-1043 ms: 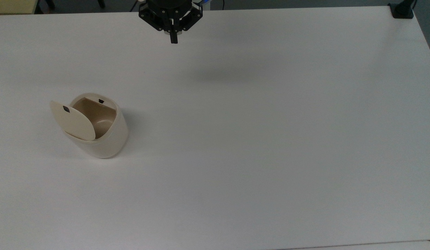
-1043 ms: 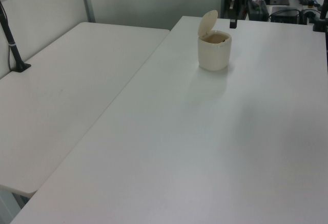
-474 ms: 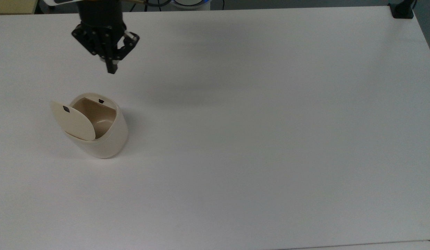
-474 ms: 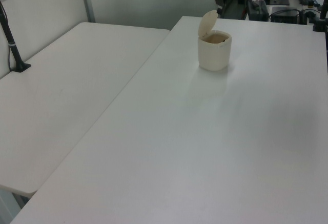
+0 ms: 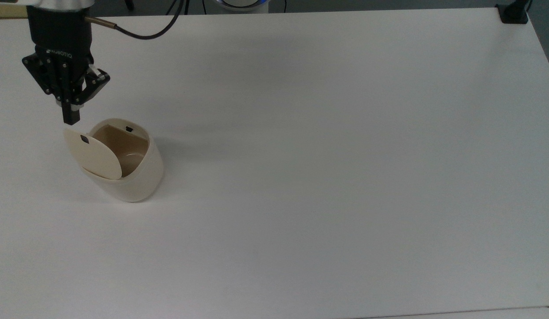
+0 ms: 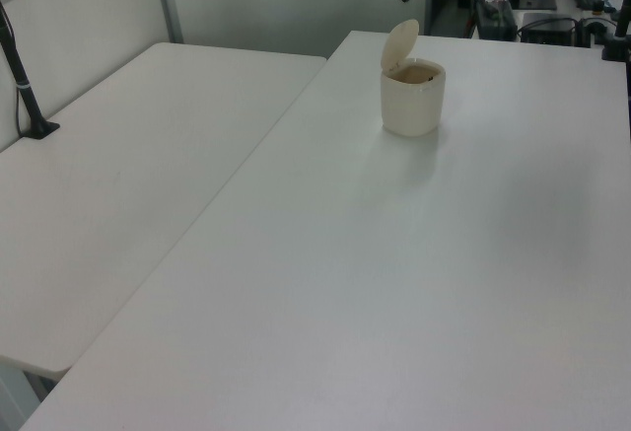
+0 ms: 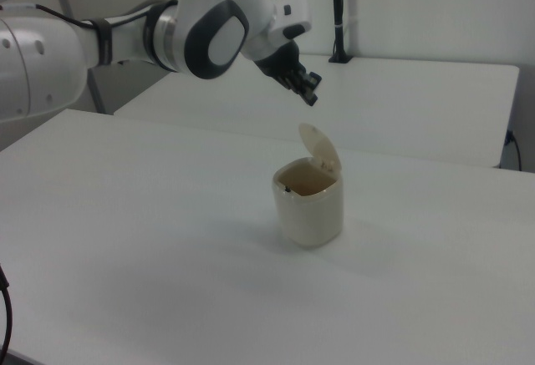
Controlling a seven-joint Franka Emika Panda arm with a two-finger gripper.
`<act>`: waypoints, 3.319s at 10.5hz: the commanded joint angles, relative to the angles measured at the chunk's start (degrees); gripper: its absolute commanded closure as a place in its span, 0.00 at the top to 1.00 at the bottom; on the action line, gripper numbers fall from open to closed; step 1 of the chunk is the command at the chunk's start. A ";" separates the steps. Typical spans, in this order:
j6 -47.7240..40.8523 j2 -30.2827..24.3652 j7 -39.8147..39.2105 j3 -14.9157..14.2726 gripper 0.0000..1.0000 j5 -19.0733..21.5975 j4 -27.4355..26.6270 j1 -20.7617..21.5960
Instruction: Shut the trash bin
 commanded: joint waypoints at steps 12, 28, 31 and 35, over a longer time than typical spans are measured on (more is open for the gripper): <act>-12.05 3.95 -0.65 -1.29 0.00 -0.86 -4.47 2.14; -37.96 -8.07 -1.27 -0.94 0.03 -0.95 -1.58 19.53; -38.95 -10.38 -1.35 -0.93 0.26 -1.04 -4.39 21.04; -39.04 -10.38 -1.27 -1.02 1.00 -1.03 -3.78 20.77</act>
